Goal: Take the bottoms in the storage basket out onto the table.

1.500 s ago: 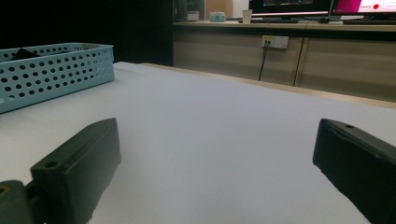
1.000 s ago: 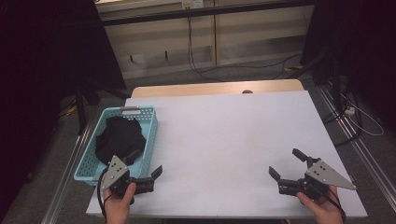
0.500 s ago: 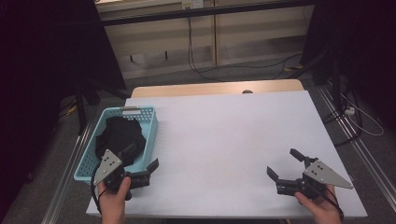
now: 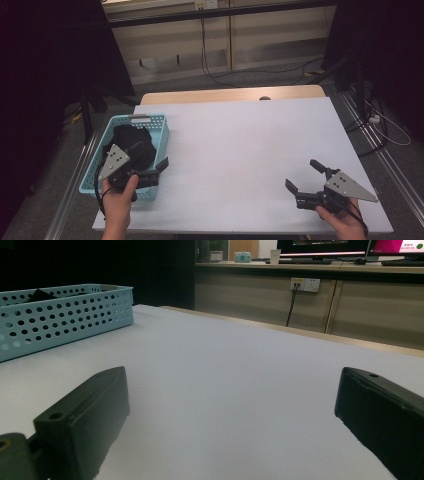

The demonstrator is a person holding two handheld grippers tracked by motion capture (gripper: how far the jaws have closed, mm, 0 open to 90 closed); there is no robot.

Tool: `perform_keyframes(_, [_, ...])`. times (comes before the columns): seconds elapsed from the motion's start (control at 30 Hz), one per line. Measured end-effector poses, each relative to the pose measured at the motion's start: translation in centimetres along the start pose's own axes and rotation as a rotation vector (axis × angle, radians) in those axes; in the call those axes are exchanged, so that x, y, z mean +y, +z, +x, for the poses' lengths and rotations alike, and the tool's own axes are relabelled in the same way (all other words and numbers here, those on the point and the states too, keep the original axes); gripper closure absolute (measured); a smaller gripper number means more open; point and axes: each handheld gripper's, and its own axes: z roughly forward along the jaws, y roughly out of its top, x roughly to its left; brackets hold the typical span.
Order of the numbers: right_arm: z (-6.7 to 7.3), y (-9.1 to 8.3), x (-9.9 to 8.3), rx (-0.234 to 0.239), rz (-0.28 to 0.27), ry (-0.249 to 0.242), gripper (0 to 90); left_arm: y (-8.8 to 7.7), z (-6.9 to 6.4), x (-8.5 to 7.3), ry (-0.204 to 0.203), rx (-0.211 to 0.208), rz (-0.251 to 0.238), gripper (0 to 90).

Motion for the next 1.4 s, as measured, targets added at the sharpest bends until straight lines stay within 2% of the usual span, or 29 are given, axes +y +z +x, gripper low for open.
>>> perform_keyframes(0.27, [0.0, 0.0, 0.0, 0.004, 0.0, -0.002, 0.3, 0.9, 1.5, 1.0, -0.016, 0.019, -0.011, 2.2])
perform_keyframes(0.5, [0.0, 0.0, 0.0, 0.008, 0.002, -0.002, 0.2, 1.6, 2.9, 1.0, -0.037, 0.036, 0.0, 2.2])
perform_keyframes(0.57, [0.0, 0.1, 0.0, 0.01, 0.003, -0.002, 0.2, 1.7, 3.4, 1.0, -0.036, 0.056, 0.009, 2.2])
perform_keyframes(0.6, [0.0, 0.1, 0.0, 0.011, 0.004, -0.001, 0.2, 1.8, 3.6, 0.9, -0.049, 0.065, 0.009, 2.2])
perform_keyframes(0.83, [0.0, 0.1, 0.0, 0.017, 0.007, -0.002, 0.2, 2.1, 5.3, 0.5, -0.081, 0.099, 0.021, 2.2])
perform_keyframes(0.93, [0.0, 0.1, 0.0, 0.018, 0.009, -0.002, 0.0, 2.1, 6.1, 0.5, -0.076, 0.117, 0.028, 2.2])
perform_keyframes(1.1, [0.1, 0.1, 0.0, 0.02, 0.008, -0.004, 0.0, 2.4, 7.5, 0.0, -0.089, 0.152, 0.051, 2.2])
perform_keyframes(1.4, [0.3, 0.0, 0.0, 0.032, 0.006, -0.003, 0.1, 2.9, 9.8, -1.0, -0.089, 0.218, 0.123, 2.3])
